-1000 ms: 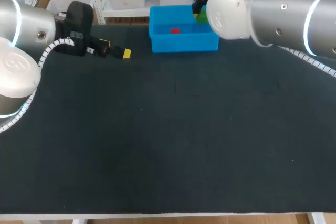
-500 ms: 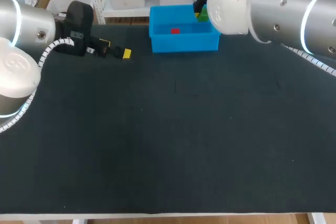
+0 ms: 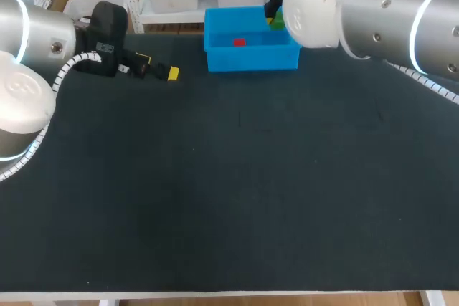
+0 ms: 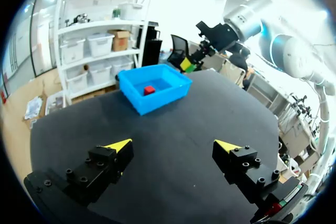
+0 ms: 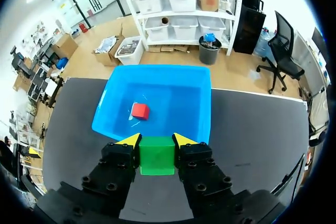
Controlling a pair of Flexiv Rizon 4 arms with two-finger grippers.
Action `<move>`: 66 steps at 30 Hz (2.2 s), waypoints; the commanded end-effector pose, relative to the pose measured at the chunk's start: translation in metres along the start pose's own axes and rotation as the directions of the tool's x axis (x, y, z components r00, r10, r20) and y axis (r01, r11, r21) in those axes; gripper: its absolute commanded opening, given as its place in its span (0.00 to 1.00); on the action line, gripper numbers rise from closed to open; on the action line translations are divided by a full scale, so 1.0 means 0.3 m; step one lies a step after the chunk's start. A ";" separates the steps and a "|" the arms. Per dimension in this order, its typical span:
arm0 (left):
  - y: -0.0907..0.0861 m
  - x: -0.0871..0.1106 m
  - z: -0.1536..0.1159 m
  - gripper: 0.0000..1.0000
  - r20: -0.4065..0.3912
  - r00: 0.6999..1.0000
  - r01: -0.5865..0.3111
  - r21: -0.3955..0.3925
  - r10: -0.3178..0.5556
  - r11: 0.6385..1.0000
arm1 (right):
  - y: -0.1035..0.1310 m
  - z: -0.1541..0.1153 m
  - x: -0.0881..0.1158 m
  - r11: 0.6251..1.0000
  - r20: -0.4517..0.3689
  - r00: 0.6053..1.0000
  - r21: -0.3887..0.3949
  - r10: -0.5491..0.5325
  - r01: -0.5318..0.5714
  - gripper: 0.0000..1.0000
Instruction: Use the left arm to pick the red cube and place it into the blue plastic box first, then use the right arm to grasp the green cube and put it into the same blue plastic box after the first action is fully finished.
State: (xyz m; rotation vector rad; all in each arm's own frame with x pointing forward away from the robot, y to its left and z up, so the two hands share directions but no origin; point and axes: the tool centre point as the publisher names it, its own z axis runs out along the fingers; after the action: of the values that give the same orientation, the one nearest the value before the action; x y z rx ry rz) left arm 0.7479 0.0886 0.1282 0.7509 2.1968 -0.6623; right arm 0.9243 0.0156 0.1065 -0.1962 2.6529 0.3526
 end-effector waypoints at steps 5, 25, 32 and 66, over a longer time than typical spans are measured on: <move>0.005 0.008 -0.002 1.00 0.010 1.000 -0.003 0.007 0.003 1.000 | -0.016 0.057 -0.074 1.000 0.002 1.000 0.006 -0.006 0.006 0.00; 0.005 0.008 -0.002 1.00 0.010 1.000 -0.003 0.007 0.003 1.000 | -0.051 0.232 -0.220 0.999 -0.018 1.000 -0.038 -0.015 0.014 0.00; 0.005 0.008 -0.002 1.00 0.010 1.000 -0.003 0.007 0.003 1.000 | -0.064 0.271 -0.232 0.999 -0.032 0.999 -0.034 -0.009 0.008 0.00; 0.005 0.008 -0.002 1.00 0.010 1.000 -0.003 0.007 0.003 1.000 | -0.040 0.217 -0.240 0.993 -0.102 0.989 0.020 -0.110 0.112 1.00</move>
State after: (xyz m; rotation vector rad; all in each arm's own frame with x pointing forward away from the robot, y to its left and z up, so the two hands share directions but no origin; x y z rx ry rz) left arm 0.7479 0.0886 0.1282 0.7509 2.1968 -0.6624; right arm 0.9965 0.0242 0.0628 -0.2935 2.4331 0.3089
